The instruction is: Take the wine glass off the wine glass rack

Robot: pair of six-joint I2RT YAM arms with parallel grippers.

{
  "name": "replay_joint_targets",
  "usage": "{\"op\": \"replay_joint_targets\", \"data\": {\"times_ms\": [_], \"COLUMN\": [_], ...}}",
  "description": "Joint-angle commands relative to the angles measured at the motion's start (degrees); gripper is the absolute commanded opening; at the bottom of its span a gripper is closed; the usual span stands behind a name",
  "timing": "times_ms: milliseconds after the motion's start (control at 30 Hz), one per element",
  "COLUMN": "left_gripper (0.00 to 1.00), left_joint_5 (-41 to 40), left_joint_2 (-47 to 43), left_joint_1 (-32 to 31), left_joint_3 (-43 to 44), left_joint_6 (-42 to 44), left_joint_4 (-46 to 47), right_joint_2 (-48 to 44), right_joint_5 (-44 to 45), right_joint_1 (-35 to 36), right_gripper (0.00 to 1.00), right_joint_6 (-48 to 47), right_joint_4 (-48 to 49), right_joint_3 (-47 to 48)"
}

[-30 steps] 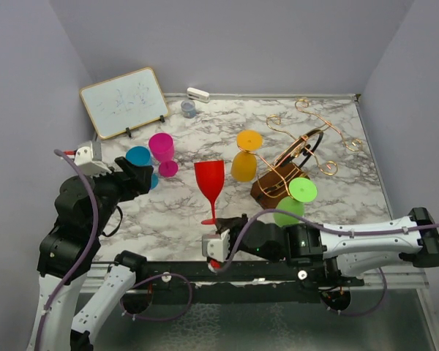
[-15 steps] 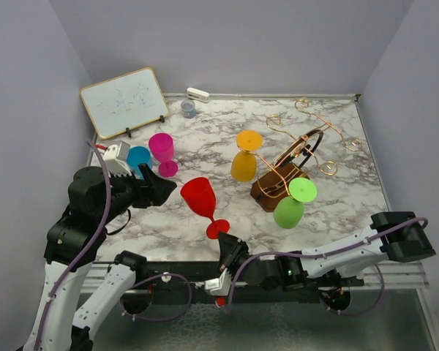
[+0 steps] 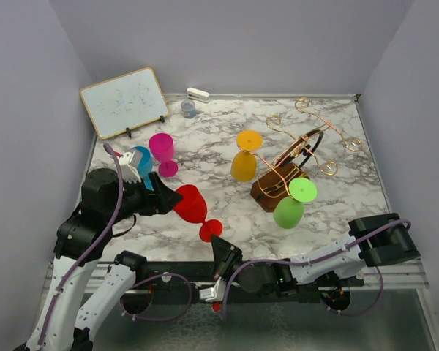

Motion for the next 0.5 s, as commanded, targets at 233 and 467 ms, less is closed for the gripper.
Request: {"op": "replay_joint_targets", "data": {"times_ms": [233, 467], "left_gripper": [0.75, 0.68], "left_joint_5": [2.07, 2.72], "left_joint_2": [-0.39, -0.40], "left_joint_1": [-0.80, -0.86], "left_joint_3": [-2.15, -3.38], "left_joint_6": [0.95, 1.18], "left_joint_4": [-0.19, 0.00], "right_joint_2": [3.47, 3.78], "right_joint_5": [1.37, 1.55], "right_joint_1": [1.49, 1.48], "right_gripper": [0.01, 0.01], "right_joint_6": [-9.86, -11.69], "right_joint_4": [12.75, 14.04], "right_joint_3": [-3.18, -3.97]}}
